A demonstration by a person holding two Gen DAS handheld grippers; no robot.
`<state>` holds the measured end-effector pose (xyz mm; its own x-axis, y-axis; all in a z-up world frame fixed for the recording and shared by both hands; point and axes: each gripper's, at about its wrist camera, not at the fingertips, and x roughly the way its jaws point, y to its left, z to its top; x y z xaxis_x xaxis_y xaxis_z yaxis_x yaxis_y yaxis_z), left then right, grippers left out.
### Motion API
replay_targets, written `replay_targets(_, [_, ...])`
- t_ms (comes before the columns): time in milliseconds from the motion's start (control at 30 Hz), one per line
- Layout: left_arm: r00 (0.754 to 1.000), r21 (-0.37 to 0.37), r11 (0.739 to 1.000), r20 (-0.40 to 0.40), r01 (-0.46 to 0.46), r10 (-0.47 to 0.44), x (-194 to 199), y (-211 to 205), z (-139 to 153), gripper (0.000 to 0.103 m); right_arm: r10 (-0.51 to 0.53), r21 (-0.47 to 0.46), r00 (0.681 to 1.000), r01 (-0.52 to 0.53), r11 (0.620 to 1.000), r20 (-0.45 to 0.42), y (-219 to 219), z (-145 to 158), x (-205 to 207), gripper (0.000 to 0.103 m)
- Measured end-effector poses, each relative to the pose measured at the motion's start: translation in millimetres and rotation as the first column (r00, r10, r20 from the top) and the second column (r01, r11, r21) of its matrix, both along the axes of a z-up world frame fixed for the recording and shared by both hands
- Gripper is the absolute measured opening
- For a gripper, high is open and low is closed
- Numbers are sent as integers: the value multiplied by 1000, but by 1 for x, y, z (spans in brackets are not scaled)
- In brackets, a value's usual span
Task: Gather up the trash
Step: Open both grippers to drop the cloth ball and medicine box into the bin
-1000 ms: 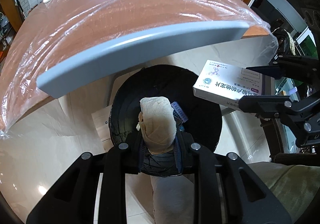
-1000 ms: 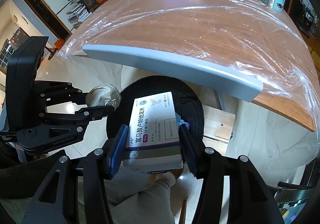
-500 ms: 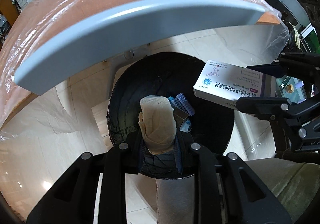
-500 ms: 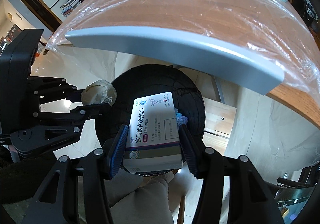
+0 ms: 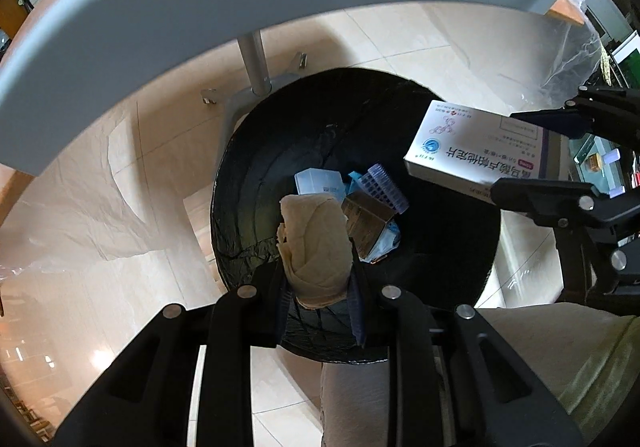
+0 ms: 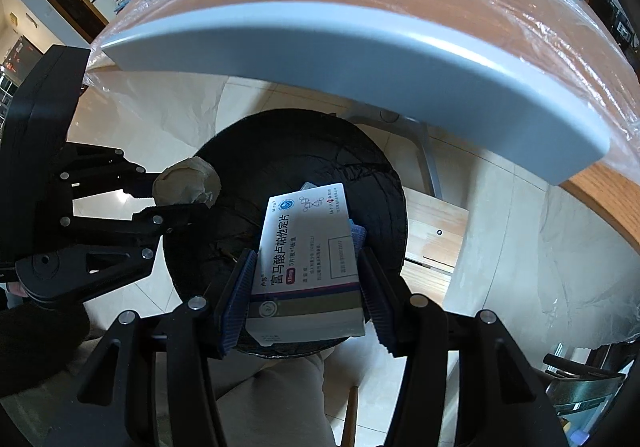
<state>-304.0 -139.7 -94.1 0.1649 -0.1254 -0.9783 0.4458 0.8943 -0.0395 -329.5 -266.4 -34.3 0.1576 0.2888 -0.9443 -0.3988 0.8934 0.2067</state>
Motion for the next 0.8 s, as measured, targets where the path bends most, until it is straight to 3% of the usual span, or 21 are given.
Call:
replay_targets(733, [999, 52, 997, -14, 49, -48, 7, -7, -14, 26, -12, -44, 999, 10, 999, -44, -3, -24, 7, 52])
replay_targets(767, [999, 48, 998, -6, 48, -48, 7, -7, -13, 27, -12, -44, 999, 10, 999, -43, -2, -23, 7, 52])
replay_targets(800, [999, 46, 998, 4, 47, -47, 8, -7, -11, 37, -11, -46, 999, 9, 999, -36, -1, -22, 6, 53])
